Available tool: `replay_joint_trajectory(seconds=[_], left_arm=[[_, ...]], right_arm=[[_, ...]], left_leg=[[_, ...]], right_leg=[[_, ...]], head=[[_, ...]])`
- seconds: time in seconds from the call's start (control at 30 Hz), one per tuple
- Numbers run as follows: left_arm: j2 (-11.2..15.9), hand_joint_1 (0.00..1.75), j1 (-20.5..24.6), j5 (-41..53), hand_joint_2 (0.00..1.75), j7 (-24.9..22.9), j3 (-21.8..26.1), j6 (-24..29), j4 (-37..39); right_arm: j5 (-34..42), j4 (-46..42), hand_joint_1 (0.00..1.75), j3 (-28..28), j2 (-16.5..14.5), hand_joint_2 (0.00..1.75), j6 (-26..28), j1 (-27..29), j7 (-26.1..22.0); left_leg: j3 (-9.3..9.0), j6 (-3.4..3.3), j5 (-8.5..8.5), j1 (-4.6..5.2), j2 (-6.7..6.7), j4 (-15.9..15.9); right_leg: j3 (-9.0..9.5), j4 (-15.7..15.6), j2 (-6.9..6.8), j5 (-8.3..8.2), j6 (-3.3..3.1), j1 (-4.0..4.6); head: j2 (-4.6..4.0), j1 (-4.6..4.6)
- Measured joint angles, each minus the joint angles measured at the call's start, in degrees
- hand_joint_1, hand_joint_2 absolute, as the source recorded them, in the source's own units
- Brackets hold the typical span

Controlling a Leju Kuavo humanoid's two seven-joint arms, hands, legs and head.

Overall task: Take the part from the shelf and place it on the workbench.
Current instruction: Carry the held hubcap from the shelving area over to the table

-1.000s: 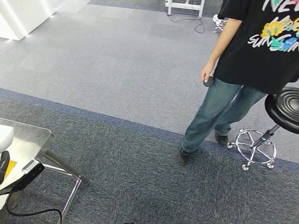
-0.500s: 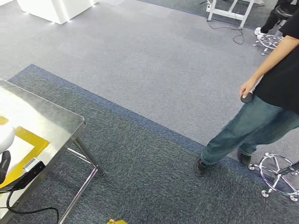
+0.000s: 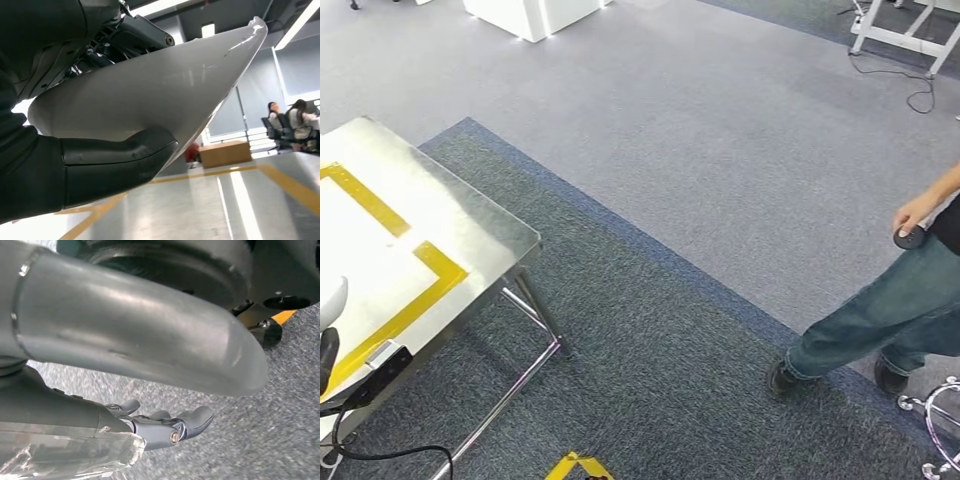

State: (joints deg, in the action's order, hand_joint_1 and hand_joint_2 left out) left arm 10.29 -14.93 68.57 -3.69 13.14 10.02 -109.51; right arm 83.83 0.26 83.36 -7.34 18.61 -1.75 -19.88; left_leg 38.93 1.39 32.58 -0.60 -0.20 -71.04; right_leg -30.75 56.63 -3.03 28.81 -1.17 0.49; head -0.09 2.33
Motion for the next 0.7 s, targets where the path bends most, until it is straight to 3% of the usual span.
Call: replay_joint_trajectory(seconds=[0.03, 0.07, 0.13, 0.17, 0.23, 0.3, 0.37, 0.43, 0.47, 0.5, 0.53, 0.6, 0.67, 0.7], left_arm=[[0.0, 1.75, 0.0, 0.0, 1.75, 0.0, 0.0, 0.0, 0.1], [0.0, 1.75, 0.1, 0.0, 1.75, 0.0, 0.0, 0.0, 0.1], [0.0, 1.75, 0.2, 0.1, 1.75, 0.0, 0.0, 0.0, 0.1], [0.0, 1.75, 0.2, 0.1, 1.75, 0.0, 0.0, 0.0, 0.1], [0.0, 1.75, 0.0, 0.2, 1.75, -0.1, 0.0, 0.0, 0.2], [0.0, 1.75, 0.0, 0.3, 1.75, -0.1, 0.0, 0.0, 0.2], [-0.1, 1.75, 0.2, 0.3, 1.75, -0.1, -0.1, 0.0, 0.2], [-0.2, 1.75, 0.3, 0.3, 1.75, -0.2, -0.2, -0.2, 0.4], [-0.2, 1.75, 0.3, 0.3, 1.75, -0.3, -0.2, -0.2, 0.5], [-0.2, 1.75, 0.3, 0.3, 1.75, -0.4, -0.3, -0.3, 0.7], [-0.2, 1.75, 0.3, 0.3, 1.75, -0.4, -0.3, -0.4, 0.7], [-0.2, 1.75, 0.4, 0.3, 1.75, -0.4, -0.4, -0.4, 0.8], [-0.2, 1.75, 0.5, 0.3, 1.75, -0.5, -0.4, -0.5, 0.9], [-0.2, 1.75, 0.5, 0.3, 1.75, -0.5, -0.4, -0.5, 0.9]], right_arm=[[0.0, 0.0, 0.00, 0.0, 0.0, 0.00, 0.0, -0.1, 0.0], [0.0, 0.0, 0.00, 0.0, 0.0, 0.00, 0.1, -0.1, 0.0], [0.0, 0.0, 0.00, 0.0, 0.0, 0.00, 0.2, -0.2, 0.0], [0.1, 0.0, 0.00, 0.0, 0.0, 0.00, 0.2, -0.2, 0.0], [0.1, 0.0, 0.00, 0.0, 0.0, 0.00, 0.3, -0.2, 0.0], [0.2, 0.0, 0.00, 0.0, 0.0, 0.00, 0.4, -0.3, -0.1], [0.3, 0.0, 0.00, 0.0, 0.0, 0.00, 0.4, -0.2, -0.2], [0.5, 0.0, 0.00, 0.0, 0.0, 0.00, 0.4, -0.1, -0.2], [0.5, 0.0, 0.00, 0.0, 0.0, 0.00, 0.4, 0.0, -0.2], [0.6, 0.0, 0.00, 0.0, 0.0, 0.00, 0.4, 0.0, -0.3], [0.6, 0.0, 0.00, 0.0, 0.0, 0.00, 0.4, 0.0, -0.3], [0.6, 0.0, 0.00, 0.0, 0.0, 0.00, 0.4, -0.1, -0.4], [0.6, 0.0, 0.00, 0.0, 0.0, 0.00, 0.4, -0.1, -0.4], [0.6, 0.0, 0.00, 0.0, 0.0, 0.00, 0.3, -0.1, -0.4]], left_leg=[[-2.06, -0.25, -1.94, 0.13, 0.71, 3.6], [-4.33, -0.55, -3.37, 0.45, 2.27, 7.6], [-7.17, -1.28, -4.70, 1.05, 4.59, 13.0], [-7.42, -1.57, -4.57, 1.30, 4.90, 13.8], [-7.31, -2.15, -4.85, 1.22, 3.40, 14.1], [-7.41, -2.68, -5.23, 0.83, 2.03, 14.4], [-7.34, -3.00, -5.47, 0.56, 0.70, 14.5], [-7.19, -3.12, -5.56, 0.52, -0.80, 14.5], [-7.17, -3.12, -5.57, 0.52, -1.58, 14.5], [-7.22, -3.10, -5.57, 0.52, -2.36, 14.5], [-7.30, -3.07, -5.56, 0.51, -3.15, 14.4], [-7.32, -2.79, -5.52, 0.49, -4.64, 14.3], [-6.95, -2.12, -5.65, 0.32, -6.05, 14.3], [-6.71, -1.69, -5.81, 0.19, -6.76, 14.3]], right_leg=[[0.12, 0.0, -0.74, 0.08, 0.02, 0.08], [0.27, 0.0, -1.42, 0.21, 0.14, 0.23], [0.50, 0.1, -2.67, 0.50, 0.55, 0.53], [0.61, 0.2, -3.31, 0.64, 0.78, 0.63], [0.73, 0.1, -4.40, 0.90, 1.29, 0.57], [0.12, 1.7, -2.26, 2.18, 2.04, 0.33], [-2.71, 7.7, 1.38, 5.41, 2.65, -0.03], [-6.42, 14.8, 2.67, 8.03, 2.89, -0.23], [-7.31, 16.2, 2.84, 7.88, 2.91, -0.25], [-7.06, 15.2, 3.02, 6.55, 2.84, -0.26], [-5.76, 12.1, 3.50, 4.40, 2.69, -0.27], [-2.27, 4.3, 6.48, 0.83, 2.26, -0.51], [-0.27, 0.4, 8.63, -0.06, 1.85, -0.62], [0.00, 0.2, 8.42, 0.01, 1.66, -0.57]], head=[[0.00, -0.01], [0.00, 0.00], [0.00, -0.04], [0.00, -0.04], [0.00, -0.03], [0.00, -0.20], [0.00, -0.50], [0.00, -0.59], [0.00, -0.58], [0.00, -0.58], [0.00, -0.57], [0.00, -0.54], [0.00, -0.51], [0.00, -0.51]])
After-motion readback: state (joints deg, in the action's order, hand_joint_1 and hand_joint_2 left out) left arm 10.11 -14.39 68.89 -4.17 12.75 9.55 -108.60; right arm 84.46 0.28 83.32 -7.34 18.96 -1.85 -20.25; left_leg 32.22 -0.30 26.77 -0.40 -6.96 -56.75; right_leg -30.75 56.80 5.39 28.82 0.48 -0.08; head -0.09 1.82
